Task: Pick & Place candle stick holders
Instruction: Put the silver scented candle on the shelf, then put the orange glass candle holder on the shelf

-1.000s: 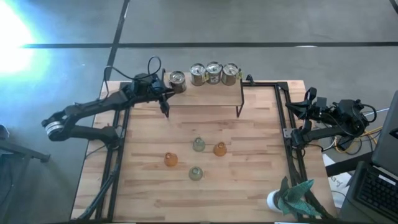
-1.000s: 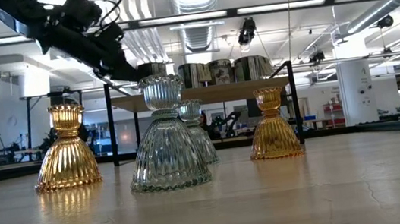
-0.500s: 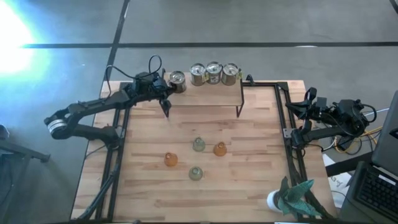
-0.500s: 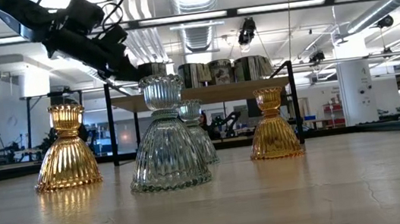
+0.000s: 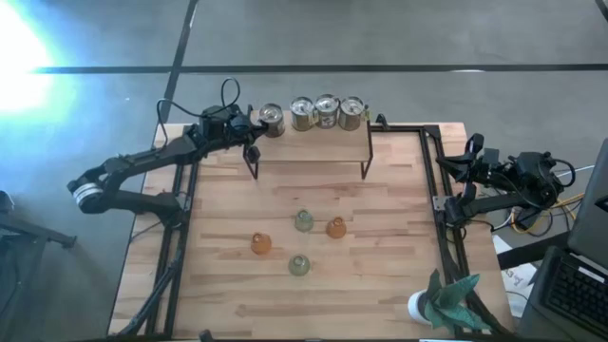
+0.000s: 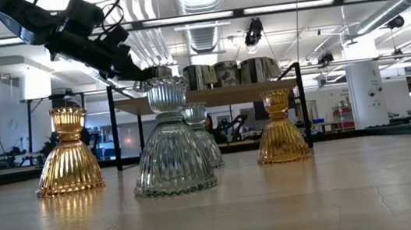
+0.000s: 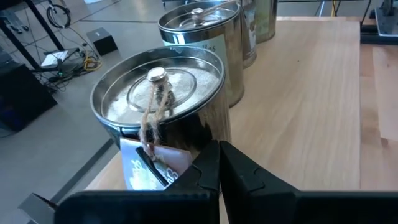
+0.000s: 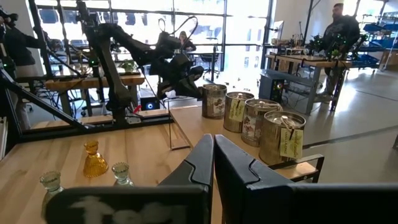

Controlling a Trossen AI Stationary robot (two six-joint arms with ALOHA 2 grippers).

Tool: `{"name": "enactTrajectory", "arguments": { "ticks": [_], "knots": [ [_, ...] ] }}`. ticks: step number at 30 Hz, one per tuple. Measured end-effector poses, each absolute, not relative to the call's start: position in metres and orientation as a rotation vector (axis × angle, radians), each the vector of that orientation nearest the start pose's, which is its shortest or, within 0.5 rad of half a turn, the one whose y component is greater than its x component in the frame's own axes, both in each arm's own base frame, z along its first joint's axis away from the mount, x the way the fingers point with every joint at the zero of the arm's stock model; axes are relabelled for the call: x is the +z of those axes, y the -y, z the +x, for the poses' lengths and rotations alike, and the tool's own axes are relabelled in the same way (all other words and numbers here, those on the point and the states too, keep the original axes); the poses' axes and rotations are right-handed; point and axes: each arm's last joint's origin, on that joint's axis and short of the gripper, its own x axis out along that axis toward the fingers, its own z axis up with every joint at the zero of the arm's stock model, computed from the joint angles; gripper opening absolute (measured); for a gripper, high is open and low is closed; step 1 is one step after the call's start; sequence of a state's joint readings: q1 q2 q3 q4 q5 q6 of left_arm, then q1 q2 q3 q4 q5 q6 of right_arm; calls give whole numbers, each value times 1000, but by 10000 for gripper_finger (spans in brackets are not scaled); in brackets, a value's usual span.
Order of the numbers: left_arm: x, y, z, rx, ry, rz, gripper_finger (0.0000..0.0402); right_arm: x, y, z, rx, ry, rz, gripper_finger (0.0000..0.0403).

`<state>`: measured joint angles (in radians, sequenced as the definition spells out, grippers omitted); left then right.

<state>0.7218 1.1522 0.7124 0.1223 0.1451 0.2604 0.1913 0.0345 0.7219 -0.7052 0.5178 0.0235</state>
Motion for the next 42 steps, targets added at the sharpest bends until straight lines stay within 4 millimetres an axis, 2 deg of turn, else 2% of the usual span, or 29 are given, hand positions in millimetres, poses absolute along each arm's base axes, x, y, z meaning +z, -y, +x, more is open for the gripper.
{"name": "enactTrajectory", "arguments": {
  "ticks": [13, 29, 35, 39, 42],
  "knots": [
    [255, -176, 201, 505, -325, 86, 9, 313, 14, 3, -326, -13, 17, 8],
    [262, -190, 211, 473, -314, 67, 4, 313, 14, 3, -327, -13, 18, 8],
    [281, -178, 202, 459, -297, 46, 11, 313, 14, 3, -326, -13, 17, 8],
    [299, -163, 192, 443, -260, 60, 14, 313, 14, 3, -326, -13, 17, 8],
    [311, -148, 186, 424, -194, 2, 15, 313, 14, 3, -327, -13, 19, 8]
  ]
}}
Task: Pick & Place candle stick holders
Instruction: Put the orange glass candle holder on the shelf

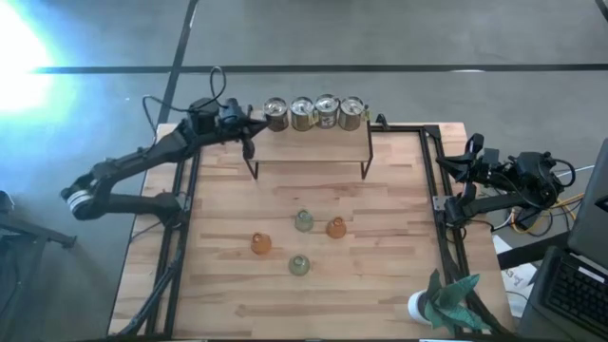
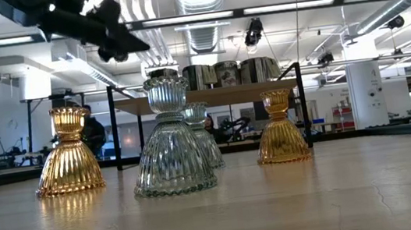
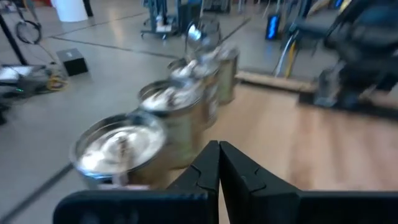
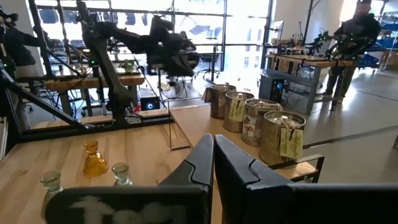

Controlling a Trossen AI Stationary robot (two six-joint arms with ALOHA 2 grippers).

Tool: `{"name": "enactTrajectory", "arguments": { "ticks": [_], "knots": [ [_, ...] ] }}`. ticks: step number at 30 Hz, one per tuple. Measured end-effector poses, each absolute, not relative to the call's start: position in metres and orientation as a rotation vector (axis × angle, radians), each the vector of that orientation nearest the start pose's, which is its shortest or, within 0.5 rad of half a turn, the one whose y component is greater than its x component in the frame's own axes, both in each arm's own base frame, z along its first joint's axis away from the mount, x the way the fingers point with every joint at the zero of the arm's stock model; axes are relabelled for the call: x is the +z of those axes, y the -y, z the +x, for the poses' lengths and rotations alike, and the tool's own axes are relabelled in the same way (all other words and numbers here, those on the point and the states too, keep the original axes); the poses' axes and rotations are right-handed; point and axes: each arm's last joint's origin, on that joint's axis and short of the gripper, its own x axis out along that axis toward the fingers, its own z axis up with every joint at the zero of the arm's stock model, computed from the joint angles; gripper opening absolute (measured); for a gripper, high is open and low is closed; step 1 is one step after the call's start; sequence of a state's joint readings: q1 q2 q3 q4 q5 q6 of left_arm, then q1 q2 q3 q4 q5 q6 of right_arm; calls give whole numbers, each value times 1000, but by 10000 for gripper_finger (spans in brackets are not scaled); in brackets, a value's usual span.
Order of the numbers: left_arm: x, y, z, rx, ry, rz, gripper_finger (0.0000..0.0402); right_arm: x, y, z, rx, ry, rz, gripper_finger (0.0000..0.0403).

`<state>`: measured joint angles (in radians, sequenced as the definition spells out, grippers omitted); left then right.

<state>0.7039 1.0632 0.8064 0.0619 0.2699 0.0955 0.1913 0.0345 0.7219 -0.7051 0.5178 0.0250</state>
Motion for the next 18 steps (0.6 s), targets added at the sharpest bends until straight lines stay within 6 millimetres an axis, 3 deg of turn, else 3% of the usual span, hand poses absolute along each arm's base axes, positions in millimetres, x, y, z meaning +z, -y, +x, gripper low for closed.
{"name": "enactTrajectory", "arguments": {
  "ticks": [6, 18],
  "knots": [
    [333, -127, 173, 405, -51, -200, 16, 313, 14, 3, -326, -13, 17, 8],
    [351, -111, 152, 392, 51, -187, 14, 313, 14, 3, -327, -12, 19, 8]
  ]
}}
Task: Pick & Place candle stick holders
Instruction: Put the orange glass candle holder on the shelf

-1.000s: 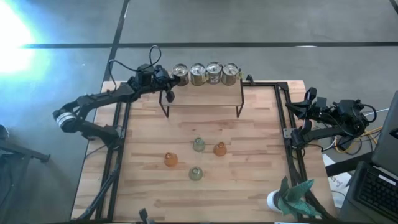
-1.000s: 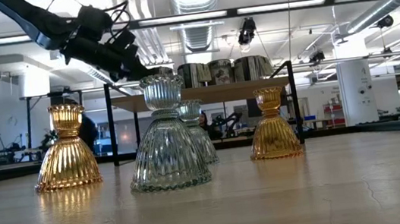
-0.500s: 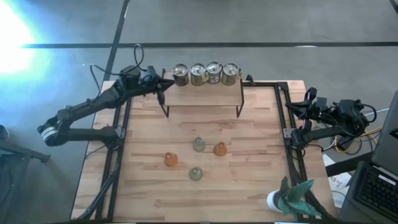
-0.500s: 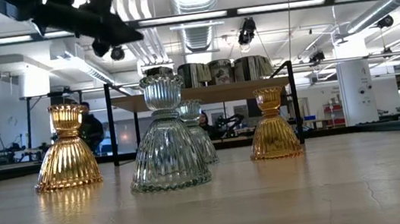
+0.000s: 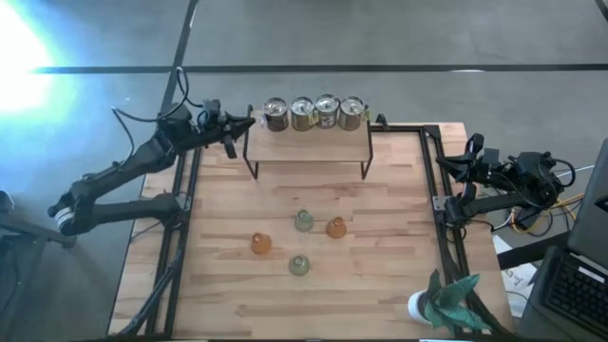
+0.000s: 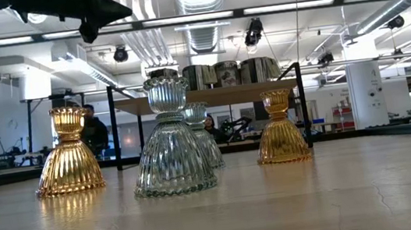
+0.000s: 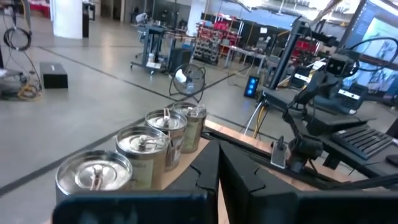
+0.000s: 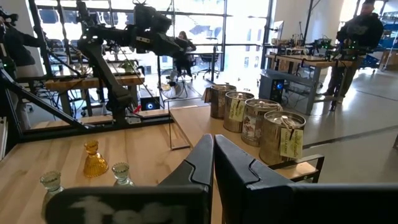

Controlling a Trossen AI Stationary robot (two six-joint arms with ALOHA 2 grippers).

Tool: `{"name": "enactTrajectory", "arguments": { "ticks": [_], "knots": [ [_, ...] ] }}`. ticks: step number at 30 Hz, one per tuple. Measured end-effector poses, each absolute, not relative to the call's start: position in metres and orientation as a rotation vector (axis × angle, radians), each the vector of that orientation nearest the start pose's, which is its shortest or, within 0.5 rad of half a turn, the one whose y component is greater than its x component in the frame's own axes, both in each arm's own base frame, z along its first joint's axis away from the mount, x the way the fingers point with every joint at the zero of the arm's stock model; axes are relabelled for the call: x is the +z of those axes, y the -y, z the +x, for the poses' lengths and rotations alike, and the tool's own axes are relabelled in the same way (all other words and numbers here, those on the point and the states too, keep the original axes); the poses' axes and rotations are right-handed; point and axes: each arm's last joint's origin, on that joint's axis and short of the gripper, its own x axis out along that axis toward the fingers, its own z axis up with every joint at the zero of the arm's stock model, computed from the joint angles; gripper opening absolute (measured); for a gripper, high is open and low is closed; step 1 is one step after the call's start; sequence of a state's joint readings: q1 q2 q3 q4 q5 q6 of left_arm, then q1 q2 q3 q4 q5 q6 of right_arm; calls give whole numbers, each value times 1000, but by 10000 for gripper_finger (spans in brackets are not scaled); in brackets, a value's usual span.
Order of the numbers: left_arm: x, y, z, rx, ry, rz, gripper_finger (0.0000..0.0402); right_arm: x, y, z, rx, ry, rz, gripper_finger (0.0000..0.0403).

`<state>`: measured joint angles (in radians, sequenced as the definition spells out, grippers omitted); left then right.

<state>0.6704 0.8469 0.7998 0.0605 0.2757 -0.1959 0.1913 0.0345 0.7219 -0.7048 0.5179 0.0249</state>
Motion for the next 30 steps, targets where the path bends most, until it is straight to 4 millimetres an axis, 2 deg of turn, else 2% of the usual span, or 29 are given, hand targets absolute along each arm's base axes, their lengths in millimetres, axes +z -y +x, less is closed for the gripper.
{"name": "enactTrajectory", "arguments": {
  "ticks": [4, 7, 13, 19, 25, 30],
  "knots": [
    [353, -111, 155, 334, 35, -211, 20, 313, 14, 3, -326, -13, 19, 8],
    [362, -107, 154, 238, 1, -205, 43, 313, 14, 3, -327, -13, 17, 8],
    [381, -93, 139, 206, -249, -255, 117, 313, 14, 3, -332, -15, 0, 8],
    [388, -73, 118, 171, -519, -337, 172, 313, 15, 3, -359, -52, -213, 8],
    [378, -56, 110, 51, -705, -375, 182, 313, 15, 3, -357, -70, -318, 8],
    [370, -45, 118, -71, -792, -321, 181, 314, 15, 3, -369, -72, -372, 8]
  ]
}}
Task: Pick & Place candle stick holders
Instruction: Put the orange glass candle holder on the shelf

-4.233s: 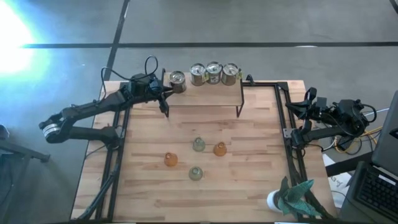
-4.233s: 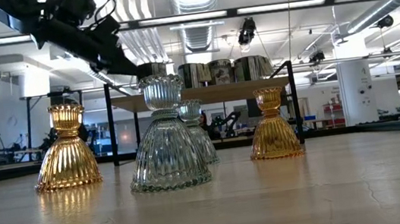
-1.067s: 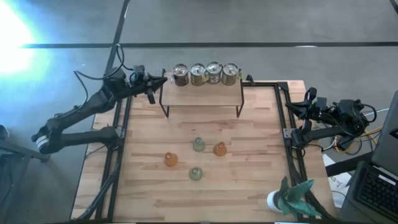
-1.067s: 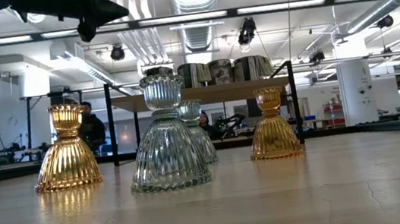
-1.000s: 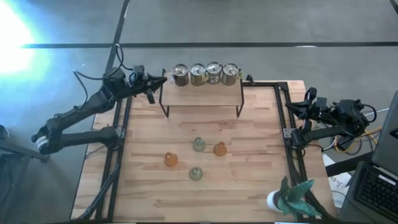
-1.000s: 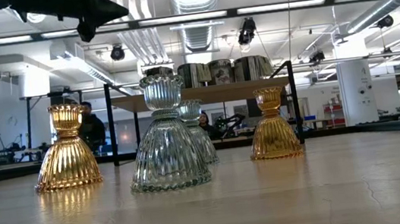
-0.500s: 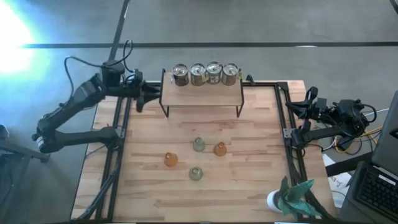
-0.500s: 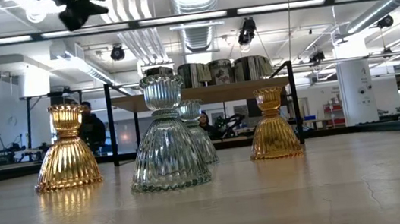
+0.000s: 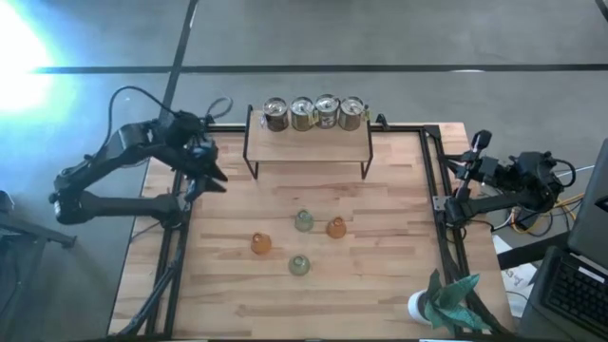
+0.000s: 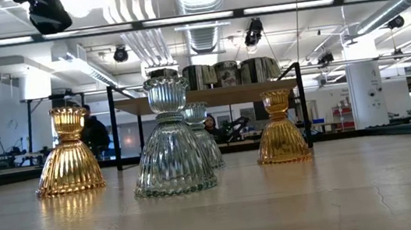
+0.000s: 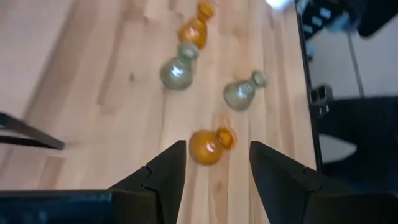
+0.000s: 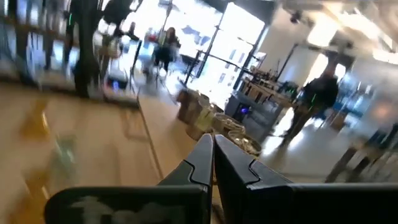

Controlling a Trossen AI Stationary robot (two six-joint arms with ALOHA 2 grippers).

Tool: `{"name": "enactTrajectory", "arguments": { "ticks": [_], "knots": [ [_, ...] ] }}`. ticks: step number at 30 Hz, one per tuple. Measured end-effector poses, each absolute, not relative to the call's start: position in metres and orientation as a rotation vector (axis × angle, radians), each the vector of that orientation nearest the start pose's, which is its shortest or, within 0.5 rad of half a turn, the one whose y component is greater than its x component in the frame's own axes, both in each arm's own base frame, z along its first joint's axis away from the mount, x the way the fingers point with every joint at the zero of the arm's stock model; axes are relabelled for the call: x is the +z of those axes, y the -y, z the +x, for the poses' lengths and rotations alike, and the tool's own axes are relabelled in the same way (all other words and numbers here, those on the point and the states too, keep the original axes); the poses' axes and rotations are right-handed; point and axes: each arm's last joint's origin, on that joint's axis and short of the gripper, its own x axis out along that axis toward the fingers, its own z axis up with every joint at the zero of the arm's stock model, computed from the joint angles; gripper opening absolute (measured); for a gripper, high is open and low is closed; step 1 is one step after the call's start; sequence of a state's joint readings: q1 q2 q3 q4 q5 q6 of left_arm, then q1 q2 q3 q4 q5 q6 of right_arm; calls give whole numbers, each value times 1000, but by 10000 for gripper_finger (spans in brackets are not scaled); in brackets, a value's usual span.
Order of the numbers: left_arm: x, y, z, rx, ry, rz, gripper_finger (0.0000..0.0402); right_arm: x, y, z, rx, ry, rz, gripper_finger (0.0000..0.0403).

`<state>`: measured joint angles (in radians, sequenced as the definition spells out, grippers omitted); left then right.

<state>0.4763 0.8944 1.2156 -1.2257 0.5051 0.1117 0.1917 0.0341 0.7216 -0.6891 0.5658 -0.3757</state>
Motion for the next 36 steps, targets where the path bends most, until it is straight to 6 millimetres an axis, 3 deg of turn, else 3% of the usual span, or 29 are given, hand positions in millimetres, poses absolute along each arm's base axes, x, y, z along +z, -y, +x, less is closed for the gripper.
{"name": "enactTrajectory", "arguments": {
  "ticks": [3, 7, 10, 17, 26, 36],
  "knots": [
    [363, -41, 126, -110, -838, -305, 181, 322, 15, 3, -385, 47, -99, 8],
    [350, -37, 136, -154, -897, -318, 181, 332, 15, 6, -350, 239, 435, 8],
    [341, -34, 144, -172, -927, -342, 181, 340, 17, 8, -428, 337, 549, 8],
    [316, -26, 173, -201, -981, -418, 181, 353, 18, 7, -465, 440, 499, 8],
    [292, -13, 204, -222, -1111, -487, 179, 354, 18, 6, -465, 449, 498, 8],
    [275, 7, 213, -106, -1226, -534, 178, 354, 18, 6, -490, 417, 376, 8]
  ]
}}
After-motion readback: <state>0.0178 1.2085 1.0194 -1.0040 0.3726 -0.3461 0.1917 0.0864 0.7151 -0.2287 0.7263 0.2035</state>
